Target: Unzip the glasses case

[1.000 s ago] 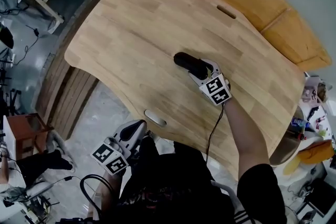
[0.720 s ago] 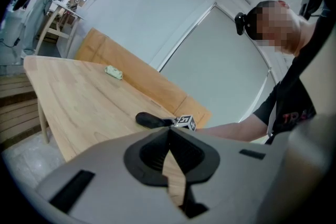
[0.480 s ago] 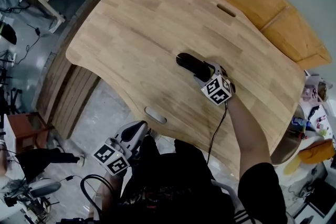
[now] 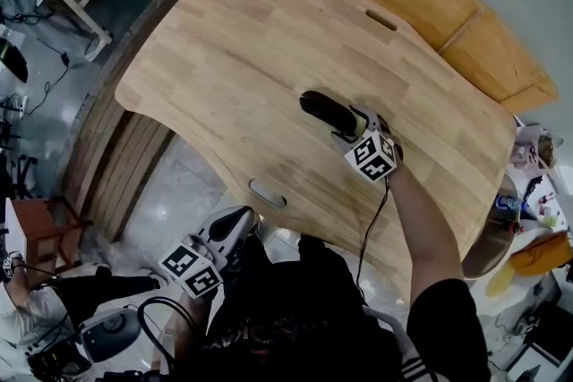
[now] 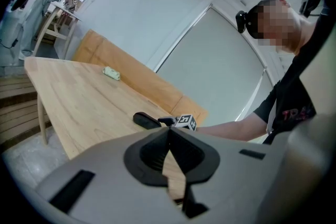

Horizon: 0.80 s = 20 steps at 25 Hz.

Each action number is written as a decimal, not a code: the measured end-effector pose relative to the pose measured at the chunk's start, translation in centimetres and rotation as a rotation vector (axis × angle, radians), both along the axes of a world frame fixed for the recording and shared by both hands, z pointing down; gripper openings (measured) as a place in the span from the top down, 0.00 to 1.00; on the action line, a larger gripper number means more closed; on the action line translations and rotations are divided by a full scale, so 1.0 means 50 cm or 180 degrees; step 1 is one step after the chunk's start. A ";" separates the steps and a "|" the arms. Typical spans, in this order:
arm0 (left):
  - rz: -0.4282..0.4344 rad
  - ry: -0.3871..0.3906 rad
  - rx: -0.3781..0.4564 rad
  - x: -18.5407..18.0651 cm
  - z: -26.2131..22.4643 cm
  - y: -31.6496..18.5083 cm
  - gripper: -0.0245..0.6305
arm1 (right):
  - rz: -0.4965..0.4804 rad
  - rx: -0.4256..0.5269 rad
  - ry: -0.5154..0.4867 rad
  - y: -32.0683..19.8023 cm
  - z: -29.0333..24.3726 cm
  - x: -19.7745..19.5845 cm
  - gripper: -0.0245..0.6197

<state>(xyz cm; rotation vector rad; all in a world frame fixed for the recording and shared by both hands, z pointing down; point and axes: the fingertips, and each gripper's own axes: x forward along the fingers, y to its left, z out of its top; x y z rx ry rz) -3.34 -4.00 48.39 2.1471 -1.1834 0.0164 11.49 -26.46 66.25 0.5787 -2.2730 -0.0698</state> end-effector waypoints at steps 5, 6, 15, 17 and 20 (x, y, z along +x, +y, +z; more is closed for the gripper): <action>0.0169 0.0043 0.0079 -0.010 -0.005 0.005 0.94 | 0.0128 0.0027 -0.0078 0.043 -0.031 0.008 0.44; 0.0224 0.0053 0.0091 -0.012 -0.007 0.005 0.94 | 0.0176 0.0040 -0.0084 0.054 -0.037 0.011 0.44; 0.0911 0.0099 0.0241 -0.041 -0.024 0.008 0.94 | 0.1530 -0.0178 -0.1288 0.201 -0.171 0.026 0.94; 0.1065 0.0125 0.0268 -0.042 -0.025 0.010 0.94 | 0.1722 -0.0273 -0.1561 0.251 -0.200 0.010 0.94; 0.1288 0.0154 0.0310 -0.039 -0.030 0.020 0.94 | 0.1995 -0.0396 -0.1903 0.322 -0.246 -0.015 0.94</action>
